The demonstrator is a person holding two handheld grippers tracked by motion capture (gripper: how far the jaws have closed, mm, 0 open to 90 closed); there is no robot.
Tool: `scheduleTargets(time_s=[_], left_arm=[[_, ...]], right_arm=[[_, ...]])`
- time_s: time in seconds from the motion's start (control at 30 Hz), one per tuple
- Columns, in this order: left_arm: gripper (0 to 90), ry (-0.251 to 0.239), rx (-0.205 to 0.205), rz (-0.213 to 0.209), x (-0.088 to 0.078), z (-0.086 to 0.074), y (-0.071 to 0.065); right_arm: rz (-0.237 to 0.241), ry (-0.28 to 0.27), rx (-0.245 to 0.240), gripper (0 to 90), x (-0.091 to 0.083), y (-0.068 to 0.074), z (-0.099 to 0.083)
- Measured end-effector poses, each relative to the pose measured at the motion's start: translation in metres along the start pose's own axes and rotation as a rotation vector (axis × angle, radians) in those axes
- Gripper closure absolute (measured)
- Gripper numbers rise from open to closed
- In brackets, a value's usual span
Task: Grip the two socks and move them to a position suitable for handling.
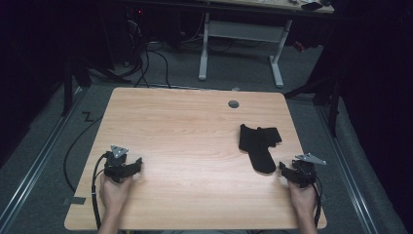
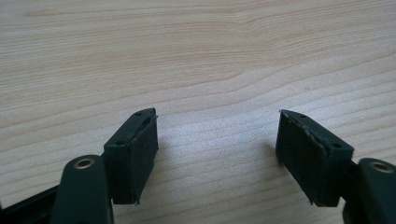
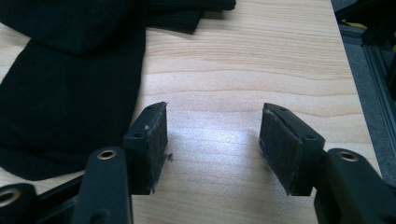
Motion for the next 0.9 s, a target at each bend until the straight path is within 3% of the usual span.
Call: scheduleTargets(time_s=[0.5,0.6,0.9], left_arm=[[30.3,0.001,-0.001,-0.001,0.0,0.0,0.0],[30.3,0.001,-0.001,-0.001,0.0,0.0,0.0],[30.4,0.001,-0.001,0.0,0.0,0.0,0.0]], right_arm=[[0.01,-0.007,-0.023,55.2,0.0,0.002,0.001],[-0.007,-0.006,-0.049,58.2,-0.001,0.003,0.003],[0.035,-0.054,-0.091,58.9,-0.007,0.017,0.019]])
Point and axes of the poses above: each handheld gripper's, and its own axes: x roughly forward along the jaws, z roughly out of its top, y roughly to its left, the point moved 7 cm from there along x, roughly forward along the jaws, and after that the axes turned 3 degrees about x, right-handed, at the moved point
